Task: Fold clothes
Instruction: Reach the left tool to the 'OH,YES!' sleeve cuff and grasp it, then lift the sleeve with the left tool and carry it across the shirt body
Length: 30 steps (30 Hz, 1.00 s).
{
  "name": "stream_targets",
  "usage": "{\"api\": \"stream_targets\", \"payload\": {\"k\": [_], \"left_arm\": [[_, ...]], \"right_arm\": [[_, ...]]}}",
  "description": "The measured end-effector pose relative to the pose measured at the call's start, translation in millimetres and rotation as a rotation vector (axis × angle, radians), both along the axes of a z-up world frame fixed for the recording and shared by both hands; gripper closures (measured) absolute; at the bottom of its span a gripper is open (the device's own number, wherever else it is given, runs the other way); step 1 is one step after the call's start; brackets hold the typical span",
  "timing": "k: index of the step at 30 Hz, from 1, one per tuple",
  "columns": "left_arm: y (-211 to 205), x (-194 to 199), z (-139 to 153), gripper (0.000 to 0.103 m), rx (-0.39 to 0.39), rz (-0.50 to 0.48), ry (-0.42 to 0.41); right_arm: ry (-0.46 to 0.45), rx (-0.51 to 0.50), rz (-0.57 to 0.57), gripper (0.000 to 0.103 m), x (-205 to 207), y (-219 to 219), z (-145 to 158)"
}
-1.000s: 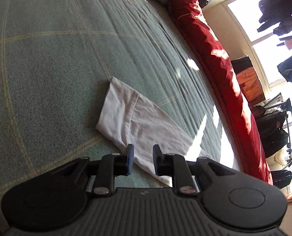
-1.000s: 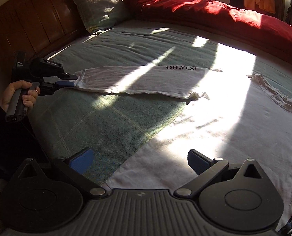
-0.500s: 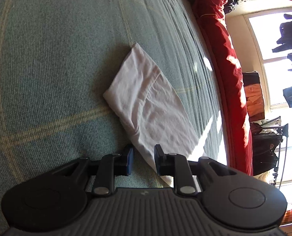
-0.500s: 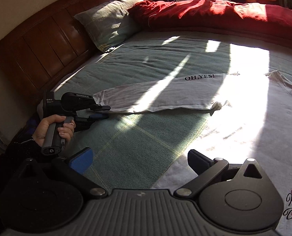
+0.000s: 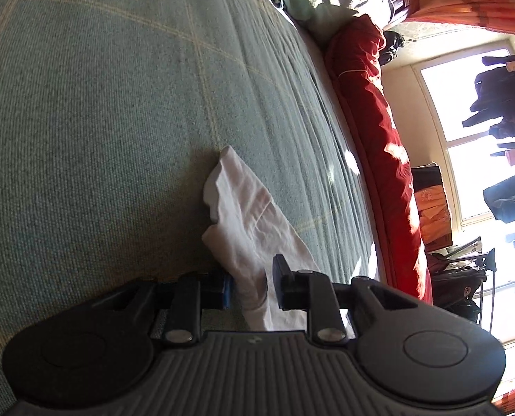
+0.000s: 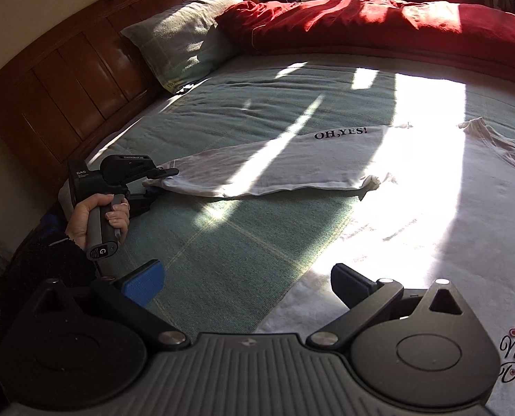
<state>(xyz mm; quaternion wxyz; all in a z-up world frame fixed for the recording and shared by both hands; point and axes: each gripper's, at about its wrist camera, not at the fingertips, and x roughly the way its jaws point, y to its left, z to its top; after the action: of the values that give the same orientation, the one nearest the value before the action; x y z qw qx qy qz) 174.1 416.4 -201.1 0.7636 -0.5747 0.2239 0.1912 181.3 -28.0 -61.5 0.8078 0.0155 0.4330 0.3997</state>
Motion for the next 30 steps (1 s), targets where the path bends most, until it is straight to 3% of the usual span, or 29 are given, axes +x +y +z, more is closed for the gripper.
{"api": "stream_targets", "payload": {"k": [6, 9, 14, 30], "left_arm": [[0, 12, 4, 0.083, 0.037, -0.02, 0.03], [-4, 15, 10, 0.093, 0.081, -0.035, 0.081], [-14, 24, 29, 0.094, 0.199, -0.092, 0.172], [-65, 46, 123, 0.094, 0.392, -0.198, 0.168]], "right_arm": [[0.006, -0.004, -0.008, 0.0, 0, 0, -2], [-0.013, -0.012, -0.006, 0.0, -3, -2, 2], [-0.045, -0.025, -0.014, 0.0, -8, -10, 10], [-0.139, -0.04, -0.073, 0.0, -29, -70, 38]]}}
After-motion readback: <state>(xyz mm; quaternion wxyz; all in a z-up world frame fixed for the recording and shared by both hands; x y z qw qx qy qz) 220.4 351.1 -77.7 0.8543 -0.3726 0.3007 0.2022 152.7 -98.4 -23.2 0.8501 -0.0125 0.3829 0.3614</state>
